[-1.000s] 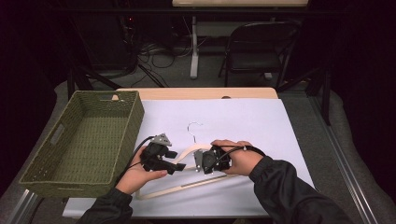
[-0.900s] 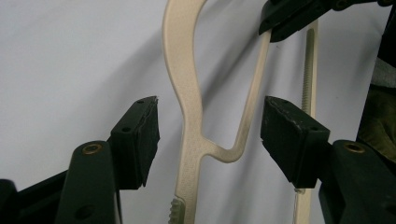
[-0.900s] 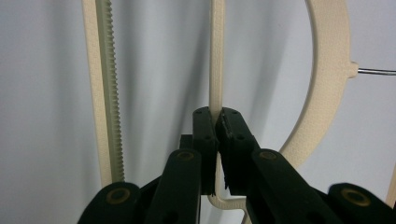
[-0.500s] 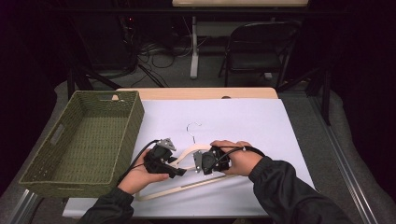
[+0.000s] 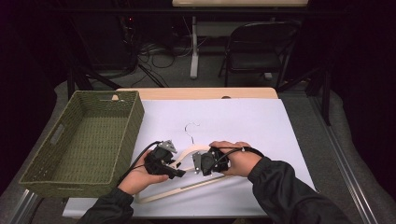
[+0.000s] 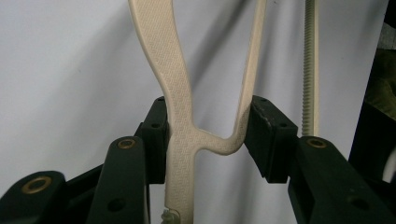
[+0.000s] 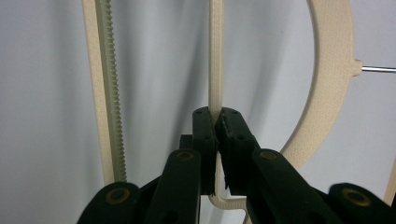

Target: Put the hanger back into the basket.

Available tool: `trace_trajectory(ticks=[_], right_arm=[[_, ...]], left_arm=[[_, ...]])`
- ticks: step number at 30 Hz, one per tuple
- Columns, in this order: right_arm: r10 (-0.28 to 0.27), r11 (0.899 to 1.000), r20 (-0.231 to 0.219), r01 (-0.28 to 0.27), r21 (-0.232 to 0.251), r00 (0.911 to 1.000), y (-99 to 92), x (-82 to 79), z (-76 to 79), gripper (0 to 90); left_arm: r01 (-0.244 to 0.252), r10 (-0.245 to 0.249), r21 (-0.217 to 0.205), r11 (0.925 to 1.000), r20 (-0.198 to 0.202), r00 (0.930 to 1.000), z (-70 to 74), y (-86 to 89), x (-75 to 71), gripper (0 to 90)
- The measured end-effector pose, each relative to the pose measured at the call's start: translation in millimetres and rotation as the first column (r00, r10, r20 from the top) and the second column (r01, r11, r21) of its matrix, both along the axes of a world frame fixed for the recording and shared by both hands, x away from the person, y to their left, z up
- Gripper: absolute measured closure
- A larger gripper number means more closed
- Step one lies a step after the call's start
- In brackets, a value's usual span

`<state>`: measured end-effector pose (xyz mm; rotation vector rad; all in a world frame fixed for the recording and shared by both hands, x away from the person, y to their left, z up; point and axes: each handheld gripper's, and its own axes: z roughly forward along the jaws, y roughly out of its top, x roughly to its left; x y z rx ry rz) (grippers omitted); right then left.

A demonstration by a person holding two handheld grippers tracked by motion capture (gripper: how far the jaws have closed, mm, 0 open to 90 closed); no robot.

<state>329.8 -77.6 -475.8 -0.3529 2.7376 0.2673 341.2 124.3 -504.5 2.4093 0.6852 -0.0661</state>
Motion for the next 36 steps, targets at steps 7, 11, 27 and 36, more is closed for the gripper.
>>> trace_trajectory(ticks=[7,11,27,36], right_arm=[[0.006,1.0,0.005,-0.007,0.031,1.0,-0.1,-1.0,-1.0,84.7],[0.0,1.0,0.014,0.0,0.013,0.9999,1.6,-1.7,-3.5,84.5],[-0.043,0.997,-0.003,0.043,0.06,0.9991,-2.6,-5.4,-16.0,82.7],[-0.026,0.997,0.036,0.024,0.067,0.999,-1.1,-9.7,-19.3,83.1]], left_arm=[[0.007,-0.007,0.009,0.9999,0.034,0.9994,1.8,1.7,-5.4,56.1],[0.013,-0.014,0.025,0.9996,0.051,0.9986,0.4,1.0,-8.0,57.0],[0.048,-0.051,0.044,0.9978,0.055,0.9972,-0.8,-1.0,-17.4,60.4],[0.058,-0.058,0.05,0.9971,0.007,0.9983,-4.0,0.2,-13.3,61.2]])
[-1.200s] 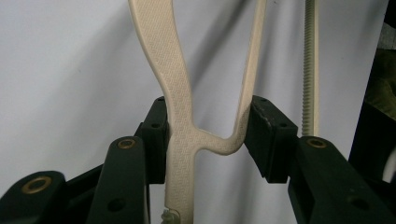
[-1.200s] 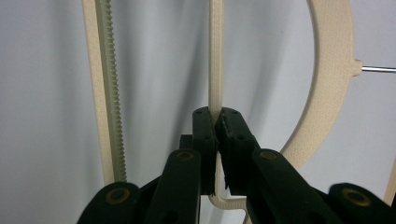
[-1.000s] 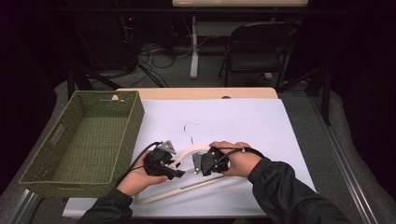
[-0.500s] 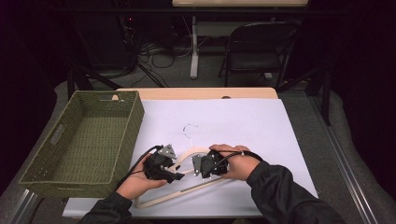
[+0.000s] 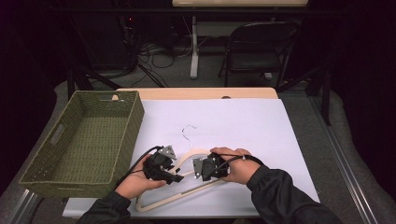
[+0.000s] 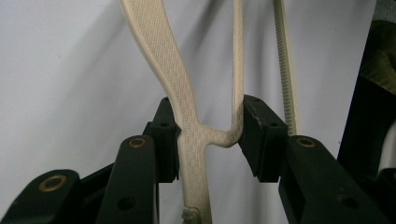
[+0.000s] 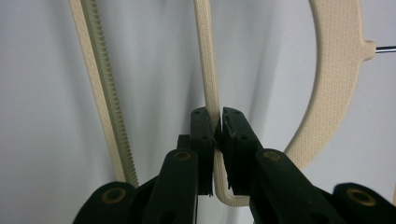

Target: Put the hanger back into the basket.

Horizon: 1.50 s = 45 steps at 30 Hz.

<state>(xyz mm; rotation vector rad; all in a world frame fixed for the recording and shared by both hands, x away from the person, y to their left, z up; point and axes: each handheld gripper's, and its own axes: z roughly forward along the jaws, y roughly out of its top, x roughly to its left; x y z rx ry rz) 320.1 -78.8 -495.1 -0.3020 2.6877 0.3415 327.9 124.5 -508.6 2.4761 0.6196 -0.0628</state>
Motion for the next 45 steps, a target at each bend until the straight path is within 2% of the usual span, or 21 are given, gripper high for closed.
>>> trace_trajectory(ticks=[4,5,7,8,11,14,16,17,19,23,25,27,30,34,35,36,37,38,45], right_arm=[[-0.014,1.0,-0.018,0.014,-0.012,0.9997,0.7,0.1,-2.2,82.6],[-0.005,1.0,-0.004,0.005,0.019,1.0,0.3,0.5,-4.4,82.4],[-0.018,1.0,-0.021,0.018,0.016,0.9996,-0.1,-0.1,-3.4,82.1],[-0.024,0.999,-0.008,0.024,0.048,0.9997,-1.3,-0.3,-4.5,81.7],[-0.042,0.999,-0.024,0.043,0.031,0.9988,-1.4,-0.5,-2.8,81.1],[-0.051,0.998,-0.023,0.053,0.047,0.9984,-2.2,0.0,-2.8,80.1],[-0.054,0.996,-0.008,0.055,0.066,0.9985,-3.0,-0.3,-2.9,79.9],[-0.058,0.996,-0.012,0.059,0.071,0.9982,-3.4,-0.3,-1.9,79.6],[-0.064,0.993,-0.017,0.065,0.094,0.9978,-5.9,-0.7,0.1,79.2],[-0.074,0.993,-0.018,0.076,0.096,0.9971,-6.4,-1.3,-0.1,78.4],[-0.082,0.99,-0.026,0.084,0.114,0.9963,-7.1,-0.6,-0.7,75.6],[-0.095,0.986,-0.056,0.102,0.132,0.9939,-8.5,0.6,0.8,72.7],[-0.109,0.981,-0.066,0.118,0.155,0.9918,-13.2,0.8,3.3,69.8],[-0.14,0.969,-0.095,0.156,0.194,0.9856,-24.6,1.2,11.1,66.6],[-0.147,0.968,-0.114,0.167,0.185,0.9825,-28.2,1.2,14.3,66.6],[-0.151,0.963,-0.108,0.171,0.209,0.9826,-31.8,0.5,15.1,66.4],[-0.167,0.956,-0.121,0.191,0.222,0.9784,-40.1,-0.6,18.0,65.7],[-0.167,0.956,-0.121,0.191,0.222,0.9784,-40.1,-0.6,18.0,65.7],[-0.233,0.938,-0.16,0.265,0.222,0.9594,-69.2,-2.8,14.3,63.8]], left_arm=[[0.015,-0.015,0.018,0.9997,0.0,0.9999,-1.4,-0.4,-0.6,61.7],[0.017,-0.017,0.018,0.9997,-0.001,0.9999,-1.8,-0.2,-0.6,61.9],[0.013,-0.014,0.03,0.9995,0.009,0.9999,-2.1,-0.2,-1.4,62.0],[0.009,-0.009,0.033,0.9994,0.021,0.9997,-2.2,-0.5,-2.4,62.6],[0.006,-0.007,0.044,0.999,0.031,0.9995,-2.1,-1.4,-4.1,63.4],[0.013,-0.014,0.039,0.9992,0.023,0.9996,-1.6,-2.6,-6.8,66.7],[0.026,-0.026,0.011,0.9996,-0.003,0.9997,-0.9,-2.8,-8.1,75.4],[0.029,-0.029,0.007,0.9995,0.0,0.9996,-0.2,-2.7,-8.5,78.4],[0.029,-0.029,0.004,0.9996,-0.003,0.9996,0.6,-2.3,-8.5,78.5],[0.028,-0.028,0.0,0.9996,-0.011,0.9995,-0.3,-2.0,-7.5,78.8],[0.021,-0.021,-0.005,0.9998,-0.018,0.9996,-1.2,-1.4,-6.6,78.8],[0.018,-0.018,-0.005,0.9998,-0.02,0.9996,-1.8,-0.6,-5.4,78.6],[0.018,-0.019,-0.013,0.9997,-0.029,0.9994,-2.9,0.3,-3.7,78.4],[0.02,-0.02,-0.016,0.9997,-0.035,0.9992,-3.2,1.0,-2.9,78.4],[0.019,-0.02,-0.016,0.9997,-0.036,0.9992,-3.4,1.1,-2.6,78.4],[0.019,-0.019,-0.017,0.9997,-0.038,0.9991,-3.4,1.1,-2.5,78.4],[0.019,-0.02,-0.018,0.9997,-0.039,0.999,-3.3,1.2,-2.5,78.4],[0.02,-0.02,-0.019,0.9996,-0.04,0.999,-3.3,1.2,-2.6,78.4],[0.024,-0.025,-0.023,0.9994,-0.054,0.9982,-2.0,0.6,-3.2,79.5]])
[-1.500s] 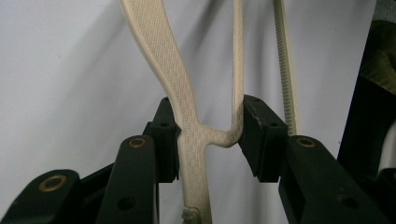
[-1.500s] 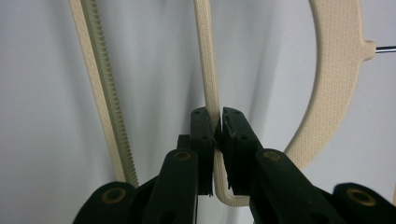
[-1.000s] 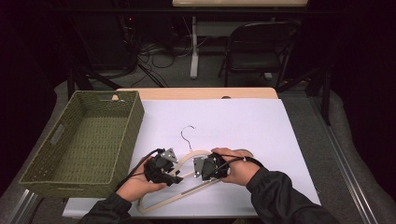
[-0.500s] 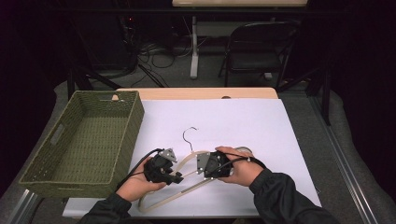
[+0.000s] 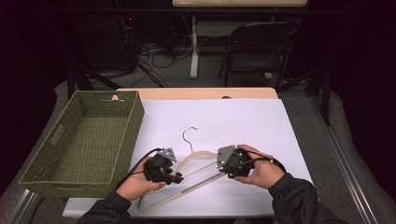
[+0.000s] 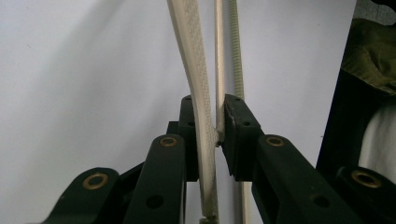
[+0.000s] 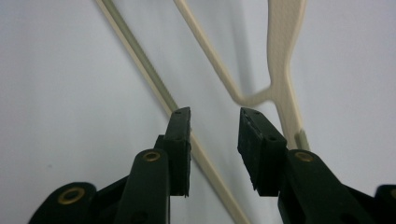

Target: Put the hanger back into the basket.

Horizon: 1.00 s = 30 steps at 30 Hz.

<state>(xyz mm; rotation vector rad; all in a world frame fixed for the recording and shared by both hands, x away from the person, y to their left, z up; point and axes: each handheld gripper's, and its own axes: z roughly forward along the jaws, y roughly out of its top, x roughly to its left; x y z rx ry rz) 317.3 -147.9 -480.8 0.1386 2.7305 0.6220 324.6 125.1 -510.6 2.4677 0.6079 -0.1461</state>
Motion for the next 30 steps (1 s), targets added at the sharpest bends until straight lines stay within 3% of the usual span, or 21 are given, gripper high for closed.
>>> trace_trajectory(ticks=[6,11,12,13,14,15,19,21,22,30], right_arm=[[-0.061,0.998,-0.023,0.061,-0.002,0.9979,-21.9,-2.7,-7.7,62.2],[-0.105,0.994,-0.033,0.106,0.032,0.9939,-39.1,-5.1,-11.2,62.3],[-0.113,0.993,-0.043,0.113,0.016,0.9927,-42.4,-5.3,-10.7,62.4],[-0.126,0.991,-0.032,0.127,0.044,0.9915,-45.2,-5.9,-13.9,62.4],[-0.142,0.99,-0.03,0.142,0.025,0.9895,-48.0,-6.6,-13.4,62.4],[-0.137,0.989,-0.037,0.139,0.054,0.9899,-50.4,-6.2,-16.5,62.4],[-0.161,0.985,-0.033,0.163,0.064,0.9864,-58.3,-8.9,-21.6,62.9],[-0.163,0.986,-0.039,0.164,0.038,0.9859,-61.8,-9.3,-21.2,63.0],[-0.167,0.983,-0.026,0.169,0.071,0.9856,-63.6,-9.5,-24.3,63.1],[-0.189,0.978,-0.03,0.191,0.086,0.9815,-71.2,-9.7,-27.1,63.1]], left_arm=[[0.004,-0.004,0.0,1.0,-0.005,1.0,2.1,-2.1,-3.0,81.3],[0.012,-0.013,-0.006,0.9999,-0.019,0.9997,4.5,-4.7,-7.0,84.4],[0.014,-0.014,-0.009,0.9999,-0.024,0.9996,4.7,-4.9,-7.8,84.7],[0.018,-0.018,-0.02,0.9996,-0.032,0.9993,4.5,-4.9,-8.1,85.2],[0.017,-0.018,-0.026,0.9995,-0.04,0.9991,4.5,-4.9,-8.8,85.7],[0.011,-0.012,-0.023,0.9997,-0.033,0.9994,4.7,-5.2,-9.8,86.2],[0.01,-0.011,-0.026,0.9996,-0.035,0.9993,5.1,-5.5,-11.2,86.8],[0.008,-0.009,-0.028,0.9996,-0.039,0.9992,5.2,-5.7,-12.0,86.9],[0.008,-0.009,-0.028,0.9996,-0.038,0.9992,5.4,-5.8,-12.1,86.9],[0.01,-0.012,-0.045,0.9989,-0.031,0.9994,7.9,-5.2,-11.6,87.2]])
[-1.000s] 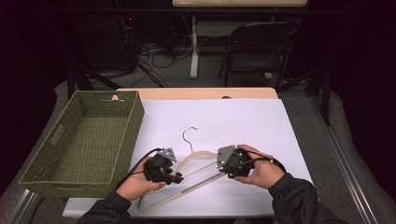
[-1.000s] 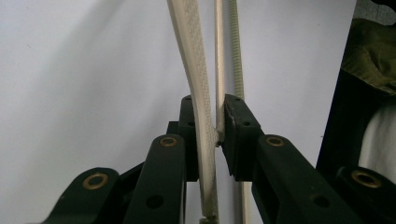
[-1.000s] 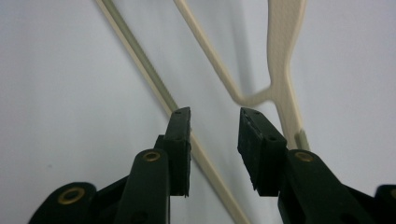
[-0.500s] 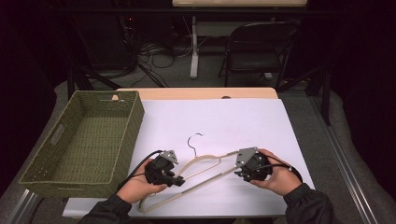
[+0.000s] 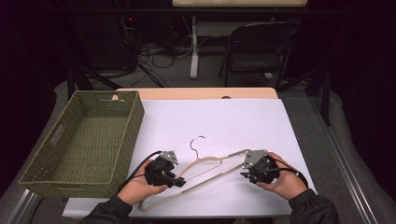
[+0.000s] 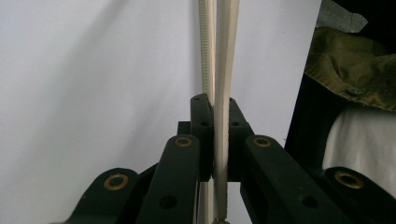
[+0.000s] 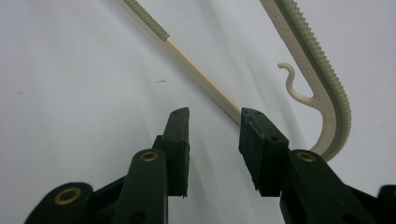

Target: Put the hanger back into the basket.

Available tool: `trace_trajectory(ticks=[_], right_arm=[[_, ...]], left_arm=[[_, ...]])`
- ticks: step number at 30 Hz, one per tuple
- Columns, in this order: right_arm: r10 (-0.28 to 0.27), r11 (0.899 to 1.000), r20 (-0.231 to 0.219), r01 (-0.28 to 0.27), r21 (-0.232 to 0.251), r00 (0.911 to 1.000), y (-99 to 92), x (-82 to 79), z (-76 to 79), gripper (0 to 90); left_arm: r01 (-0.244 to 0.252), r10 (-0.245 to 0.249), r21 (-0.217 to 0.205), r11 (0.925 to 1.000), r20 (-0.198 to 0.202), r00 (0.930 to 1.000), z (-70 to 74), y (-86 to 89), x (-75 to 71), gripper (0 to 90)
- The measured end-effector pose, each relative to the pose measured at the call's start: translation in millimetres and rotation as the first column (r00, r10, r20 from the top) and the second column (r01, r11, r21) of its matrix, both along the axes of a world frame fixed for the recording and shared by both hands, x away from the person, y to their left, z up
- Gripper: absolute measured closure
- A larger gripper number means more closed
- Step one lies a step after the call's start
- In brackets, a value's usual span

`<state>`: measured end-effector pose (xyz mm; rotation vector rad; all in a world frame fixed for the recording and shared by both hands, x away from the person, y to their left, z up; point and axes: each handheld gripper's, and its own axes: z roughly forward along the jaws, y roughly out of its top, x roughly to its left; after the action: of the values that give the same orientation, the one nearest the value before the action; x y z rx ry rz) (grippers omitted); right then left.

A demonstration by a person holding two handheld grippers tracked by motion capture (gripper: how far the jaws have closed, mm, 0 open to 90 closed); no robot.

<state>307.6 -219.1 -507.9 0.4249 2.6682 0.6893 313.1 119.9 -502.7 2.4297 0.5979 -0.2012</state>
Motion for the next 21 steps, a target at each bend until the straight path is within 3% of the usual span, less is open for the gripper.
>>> trace_trajectory(ticks=[5,6,9,11,12,14,21], right_arm=[[-0.005,1.0,0.007,0.005,0.004,1.0,-1.7,-0.3,1.8,63.1],[-0.01,1.0,-0.013,0.01,-0.015,0.9999,-2.3,-0.7,4.0,63.0],[-0.018,1.0,0.011,0.018,0.019,0.9998,-3.6,-0.6,2.2,62.8],[-0.031,0.999,0.015,0.031,-0.021,0.9994,-4.6,-1.4,4.6,62.6],[-0.019,1.0,0.007,0.019,0.013,0.9998,-5.0,-0.5,2.1,62.5],[-0.028,1.0,0.006,0.028,0.006,0.9996,-5.4,-1.2,1.9,62.3],[-0.031,0.999,0.0,0.031,0.021,0.9995,-7.2,-0.3,1.5,62.2]], left_arm=[[-0.028,0.028,-0.014,0.9995,0.025,0.9993,10.0,5.6,-0.4,87.3],[-0.031,0.031,-0.018,0.9994,0.026,0.9992,11.6,7.1,-0.2,87.3],[-0.057,0.058,-0.037,0.9977,0.039,0.9975,19.8,14.5,-1.3,87.3],[-0.075,0.077,-0.049,0.996,0.053,0.9956,27.2,20.8,-2.6,87.3],[-0.085,0.088,-0.051,0.9951,0.057,0.9945,30.8,24.0,-3.2,87.3],[-0.097,0.102,-0.068,0.9929,0.062,0.9929,38.2,31.3,-4.0,87.3],[-0.174,0.183,-0.093,0.9804,0.103,0.9776,70.4,61.4,-10.3,87.3]])
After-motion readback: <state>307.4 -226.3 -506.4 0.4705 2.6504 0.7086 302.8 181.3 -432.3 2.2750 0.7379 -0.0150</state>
